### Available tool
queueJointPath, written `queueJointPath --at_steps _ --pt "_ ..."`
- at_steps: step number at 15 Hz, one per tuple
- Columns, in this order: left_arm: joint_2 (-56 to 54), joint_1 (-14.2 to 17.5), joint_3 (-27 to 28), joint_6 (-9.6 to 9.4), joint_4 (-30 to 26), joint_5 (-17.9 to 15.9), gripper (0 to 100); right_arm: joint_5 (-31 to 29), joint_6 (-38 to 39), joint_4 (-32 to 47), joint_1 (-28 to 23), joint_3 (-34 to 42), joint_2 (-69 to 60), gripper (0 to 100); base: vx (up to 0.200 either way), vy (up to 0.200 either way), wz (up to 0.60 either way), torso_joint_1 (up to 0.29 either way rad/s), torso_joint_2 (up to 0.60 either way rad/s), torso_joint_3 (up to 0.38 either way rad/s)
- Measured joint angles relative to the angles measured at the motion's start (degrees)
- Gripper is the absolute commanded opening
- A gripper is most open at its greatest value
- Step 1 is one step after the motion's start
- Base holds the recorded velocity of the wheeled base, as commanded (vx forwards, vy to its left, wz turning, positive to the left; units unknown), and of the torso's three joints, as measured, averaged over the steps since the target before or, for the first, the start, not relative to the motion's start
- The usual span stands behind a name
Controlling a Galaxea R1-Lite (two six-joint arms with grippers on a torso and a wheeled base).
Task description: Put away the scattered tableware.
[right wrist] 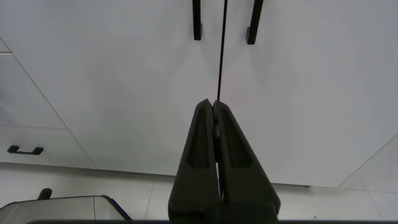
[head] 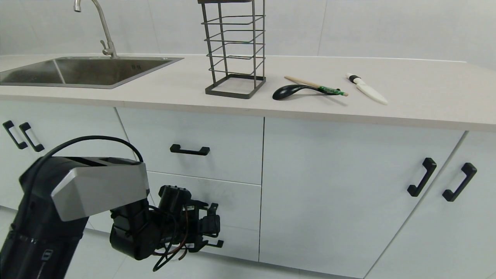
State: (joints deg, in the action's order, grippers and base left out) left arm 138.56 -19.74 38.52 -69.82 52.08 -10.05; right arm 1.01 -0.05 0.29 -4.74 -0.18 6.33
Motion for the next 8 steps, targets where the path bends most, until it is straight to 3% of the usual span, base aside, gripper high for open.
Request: queueJointPath --at_steps 8 --pt "-1.79 -0.33 -5.49 -0.11 0.11 -0.21 100 0.00 0.02 -0.02 0.00 0.00 0.00 0 0.000 0.000 0.00 0.000 0.00 0.000"
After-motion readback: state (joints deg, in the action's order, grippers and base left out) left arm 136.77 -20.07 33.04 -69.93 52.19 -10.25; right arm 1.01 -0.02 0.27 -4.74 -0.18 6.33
